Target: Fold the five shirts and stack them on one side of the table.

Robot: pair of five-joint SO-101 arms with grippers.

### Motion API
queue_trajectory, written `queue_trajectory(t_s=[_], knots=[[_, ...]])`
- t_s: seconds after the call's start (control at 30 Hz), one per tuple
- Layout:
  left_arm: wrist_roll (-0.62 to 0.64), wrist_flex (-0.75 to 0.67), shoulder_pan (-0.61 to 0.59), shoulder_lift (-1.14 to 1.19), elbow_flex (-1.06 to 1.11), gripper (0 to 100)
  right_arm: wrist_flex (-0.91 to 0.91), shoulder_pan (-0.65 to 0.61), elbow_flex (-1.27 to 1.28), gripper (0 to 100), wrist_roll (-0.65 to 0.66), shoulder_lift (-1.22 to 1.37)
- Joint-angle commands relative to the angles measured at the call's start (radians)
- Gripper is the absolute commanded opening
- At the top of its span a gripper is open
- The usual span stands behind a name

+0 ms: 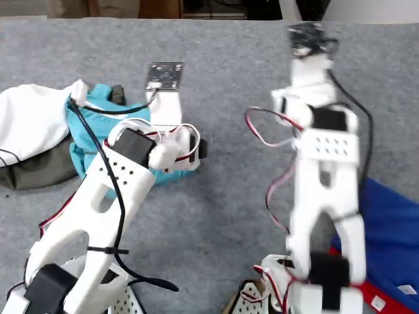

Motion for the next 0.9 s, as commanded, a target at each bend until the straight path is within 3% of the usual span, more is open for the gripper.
queue_trajectory(t_s=[0.0, 0.13, 0.3, 0.47, 0.67, 0.87], knots=[[0.066, 0.017, -0.086, -0.038, -0.054, 34, 0.106, -0.079, -0.228, 20.7, 0.006, 0.180], [0.068, 0.017, -0.307, -0.038, -0.112, 31, 0.313, -0.174, -0.518, 20.8, 0.006, 0.409], [0.068, 0.018, -0.450, -0.038, -0.133, 31, 0.582, -0.311, -0.935, 20.9, -0.055, 0.699], [0.074, -0.005, -0.698, -0.025, -0.172, 31, 0.852, -0.507, -1.362, 20.9, -0.064, 0.967], [0.075, -0.226, -0.878, 0.008, 0.031, 31, 0.852, -0.664, -1.494, 20.9, -0.064, 1.139], [0.078, -0.434, -0.873, 0.053, 0.232, 31, 0.804, -0.705, -1.497, 20.7, -0.066, 1.234]])
